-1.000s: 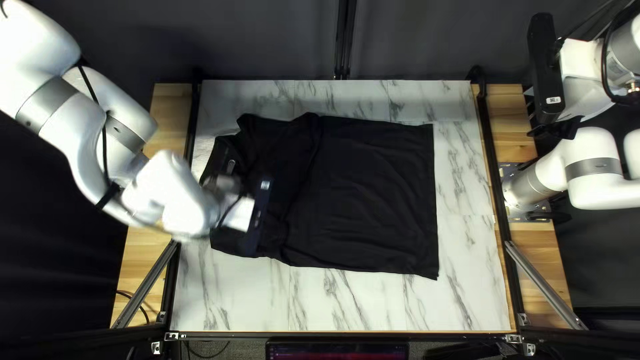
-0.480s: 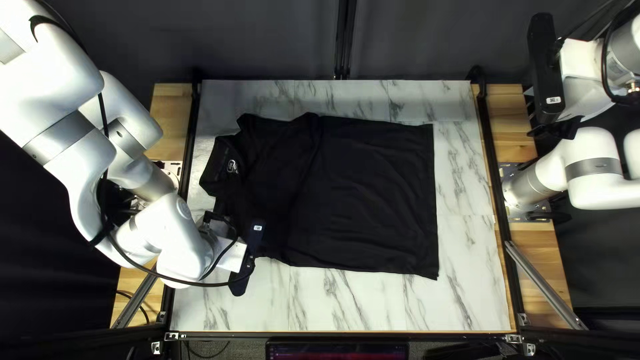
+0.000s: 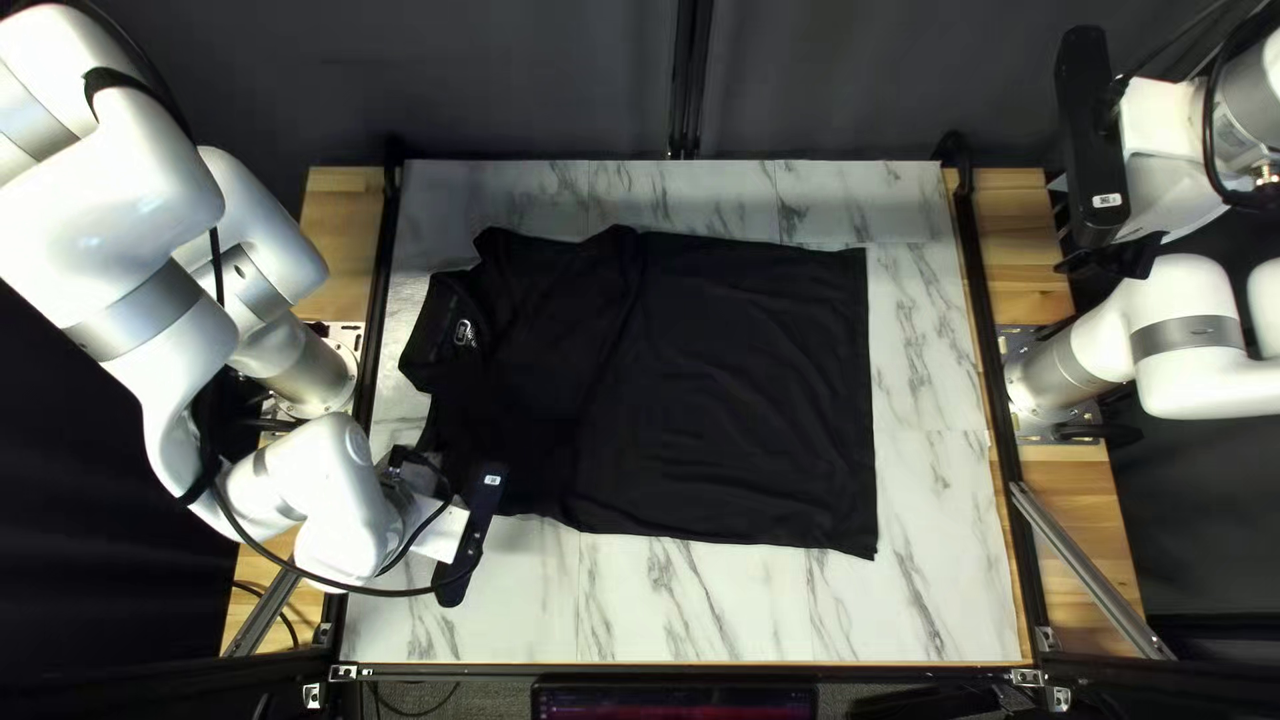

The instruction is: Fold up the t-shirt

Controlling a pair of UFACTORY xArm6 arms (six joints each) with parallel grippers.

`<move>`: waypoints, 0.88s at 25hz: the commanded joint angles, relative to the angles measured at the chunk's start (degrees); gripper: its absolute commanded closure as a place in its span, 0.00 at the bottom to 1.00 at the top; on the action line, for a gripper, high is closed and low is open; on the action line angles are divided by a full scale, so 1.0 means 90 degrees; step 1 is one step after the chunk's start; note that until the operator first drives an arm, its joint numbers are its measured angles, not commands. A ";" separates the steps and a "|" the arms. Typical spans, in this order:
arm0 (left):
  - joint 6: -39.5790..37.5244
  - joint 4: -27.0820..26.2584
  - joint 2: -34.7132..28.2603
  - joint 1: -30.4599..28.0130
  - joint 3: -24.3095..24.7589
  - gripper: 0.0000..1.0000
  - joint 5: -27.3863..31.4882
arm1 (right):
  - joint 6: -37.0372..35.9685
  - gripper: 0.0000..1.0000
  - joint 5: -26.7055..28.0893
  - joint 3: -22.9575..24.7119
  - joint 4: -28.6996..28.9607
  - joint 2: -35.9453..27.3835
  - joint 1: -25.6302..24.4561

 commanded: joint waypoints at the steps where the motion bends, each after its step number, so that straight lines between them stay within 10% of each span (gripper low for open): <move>1: -0.0058 0.0053 0.0138 0.0035 0.0132 0.22 -0.0308 | 0.0000 0.00 0.0000 0.0000 0.0000 0.0000 0.0000; 11: -0.0282 0.0117 0.0427 -0.0067 0.0089 0.36 -0.0547 | 0.0000 0.00 0.0000 0.0000 0.0000 0.0000 0.0000; 12: -0.0293 0.0127 0.0431 -0.0055 0.0118 0.40 -0.0583 | 0.0000 0.00 0.0000 0.0000 0.0000 0.0000 0.0000; 14: -0.0306 0.0147 0.0446 -0.0020 0.0174 0.93 -0.0662 | 0.0000 0.00 0.0000 0.0000 0.0000 0.0000 0.0000; 22: -0.0315 0.0160 0.0454 0.0009 0.0198 1.00 -0.0695 | 0.0000 0.00 0.0000 0.0000 0.0000 0.0000 0.0000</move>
